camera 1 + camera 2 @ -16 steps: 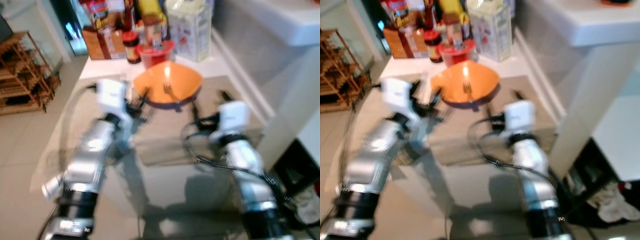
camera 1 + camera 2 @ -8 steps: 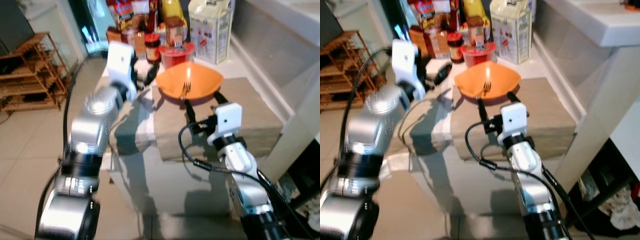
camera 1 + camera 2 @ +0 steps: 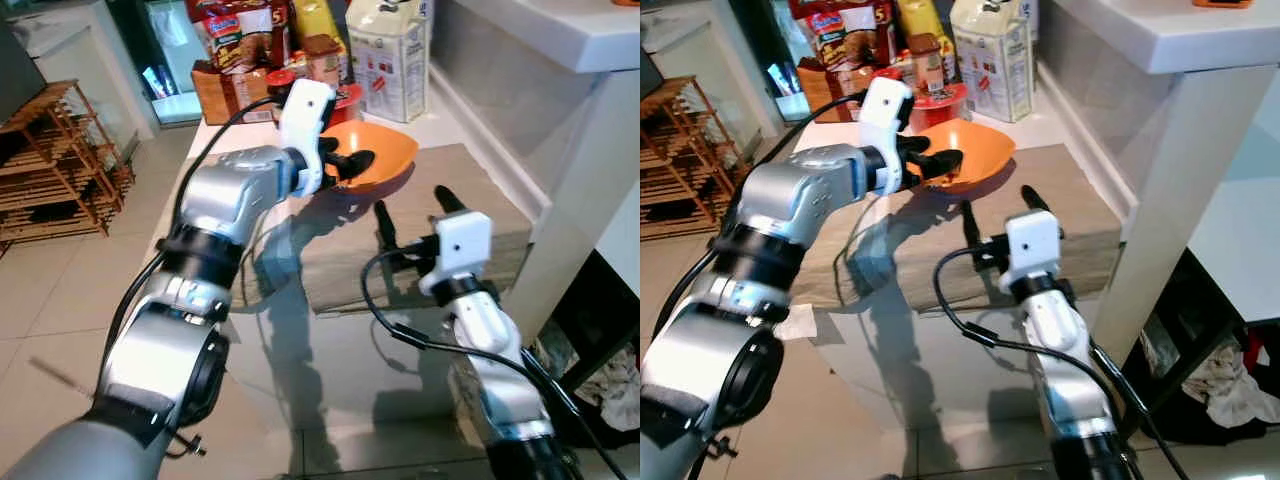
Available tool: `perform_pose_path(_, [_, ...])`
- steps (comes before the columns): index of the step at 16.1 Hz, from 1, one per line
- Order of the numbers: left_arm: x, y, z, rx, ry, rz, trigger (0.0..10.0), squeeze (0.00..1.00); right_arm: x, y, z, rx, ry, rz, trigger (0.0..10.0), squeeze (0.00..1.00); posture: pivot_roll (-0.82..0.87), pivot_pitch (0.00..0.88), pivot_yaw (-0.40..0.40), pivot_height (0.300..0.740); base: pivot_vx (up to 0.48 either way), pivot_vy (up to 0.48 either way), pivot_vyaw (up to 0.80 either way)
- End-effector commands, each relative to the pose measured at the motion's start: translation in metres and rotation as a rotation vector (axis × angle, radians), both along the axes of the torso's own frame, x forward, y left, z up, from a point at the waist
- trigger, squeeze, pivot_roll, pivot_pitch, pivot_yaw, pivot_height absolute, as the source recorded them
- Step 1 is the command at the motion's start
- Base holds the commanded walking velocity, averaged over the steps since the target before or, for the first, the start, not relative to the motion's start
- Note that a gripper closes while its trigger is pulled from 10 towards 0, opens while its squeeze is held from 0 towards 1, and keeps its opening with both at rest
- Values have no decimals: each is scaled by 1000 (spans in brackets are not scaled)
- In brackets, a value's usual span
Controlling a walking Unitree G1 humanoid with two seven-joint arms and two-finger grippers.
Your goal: Setting the table
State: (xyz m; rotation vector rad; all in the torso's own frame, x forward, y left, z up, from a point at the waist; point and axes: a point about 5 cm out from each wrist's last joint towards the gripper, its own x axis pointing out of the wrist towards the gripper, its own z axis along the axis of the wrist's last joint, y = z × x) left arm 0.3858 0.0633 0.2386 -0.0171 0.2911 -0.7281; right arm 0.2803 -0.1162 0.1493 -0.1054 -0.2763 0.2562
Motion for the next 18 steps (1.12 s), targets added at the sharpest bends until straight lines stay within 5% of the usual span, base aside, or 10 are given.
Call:
perform_pose_path(1, [4,-4,3,26,15,-19,10000,0,-5,2,4,-5,-6,10,10000,0,-185,0,186,740,0,0,0])
perform_pose_path(6, [12,-5,7,119,-12,-38,10000,0,-13,1,-1,-7,12,-5,10000,0,-203,0,205,740,0,0,0])
perform_pose_path(10, [20,1,12,107,-115,23,10000,0,-20,-3,-5,-12,33,-28,10000,0,-226,0,207,740,0,0,0])
perform_pose_path(12, [23,10,-8,160,-73,76,10000,0,-24,-4,-4,-25,41,-25,10000,0,-244,0,199,740,0,0,0])
perform_pose_path(18, [30,12,1,144,-96,136,10000,0,-32,-7,-5,-31,60,-37,10000,0,-261,0,210,740,0,0,0])
